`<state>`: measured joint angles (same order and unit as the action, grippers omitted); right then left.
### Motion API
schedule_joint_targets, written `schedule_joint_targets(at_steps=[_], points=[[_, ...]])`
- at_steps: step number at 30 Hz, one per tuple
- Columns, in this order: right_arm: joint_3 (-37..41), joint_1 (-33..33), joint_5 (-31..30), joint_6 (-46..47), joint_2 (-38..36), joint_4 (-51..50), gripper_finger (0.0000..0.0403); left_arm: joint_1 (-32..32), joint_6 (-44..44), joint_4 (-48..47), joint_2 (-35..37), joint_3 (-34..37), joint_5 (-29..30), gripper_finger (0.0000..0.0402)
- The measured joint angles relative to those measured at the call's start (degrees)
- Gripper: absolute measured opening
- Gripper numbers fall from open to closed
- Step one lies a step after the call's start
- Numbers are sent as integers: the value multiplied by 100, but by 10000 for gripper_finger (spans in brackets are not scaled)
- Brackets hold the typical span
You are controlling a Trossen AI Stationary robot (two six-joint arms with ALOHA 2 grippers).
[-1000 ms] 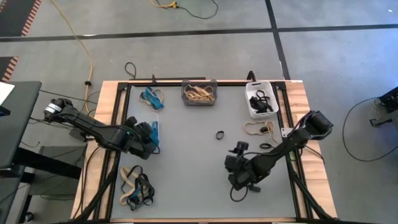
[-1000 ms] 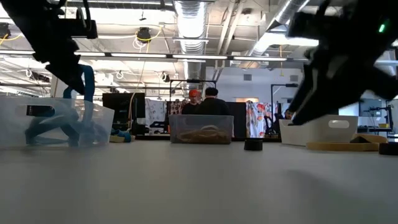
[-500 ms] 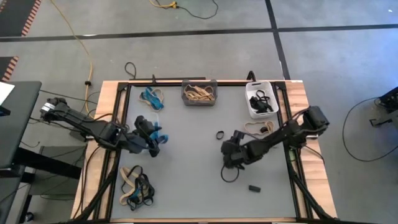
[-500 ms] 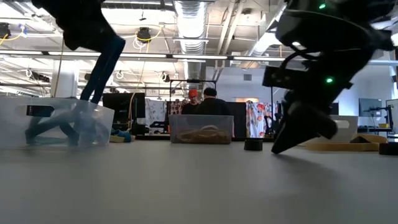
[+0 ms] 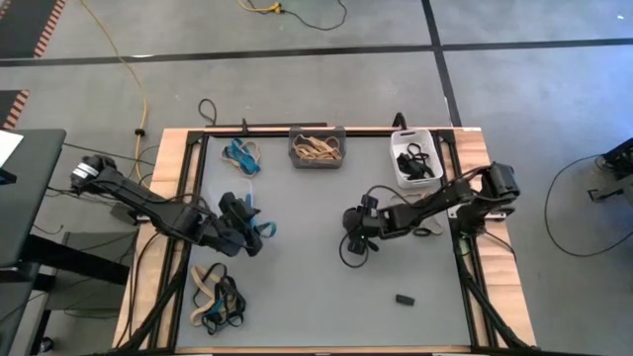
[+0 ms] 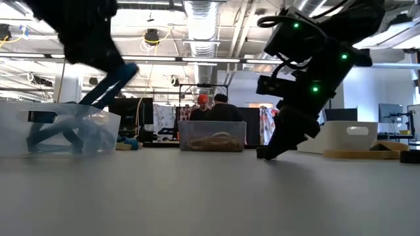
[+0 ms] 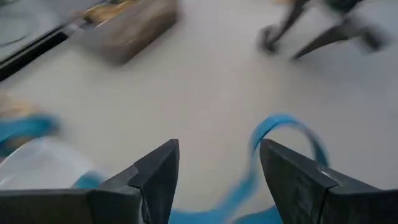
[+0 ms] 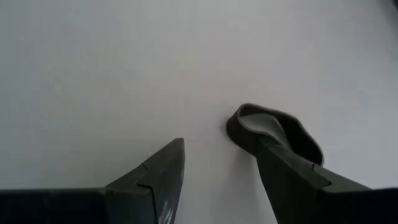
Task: Sort rubber bands into baskets
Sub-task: Put the blue rubber band into the transparent bin
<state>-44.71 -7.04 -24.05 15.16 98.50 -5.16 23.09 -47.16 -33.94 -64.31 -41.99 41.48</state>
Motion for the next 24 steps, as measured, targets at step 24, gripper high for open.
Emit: schedule_joint_targets(at_steps=[24], points=[[7,-7,336,-363,13,585,226,44,475,356,-353,-71,-868,215]])
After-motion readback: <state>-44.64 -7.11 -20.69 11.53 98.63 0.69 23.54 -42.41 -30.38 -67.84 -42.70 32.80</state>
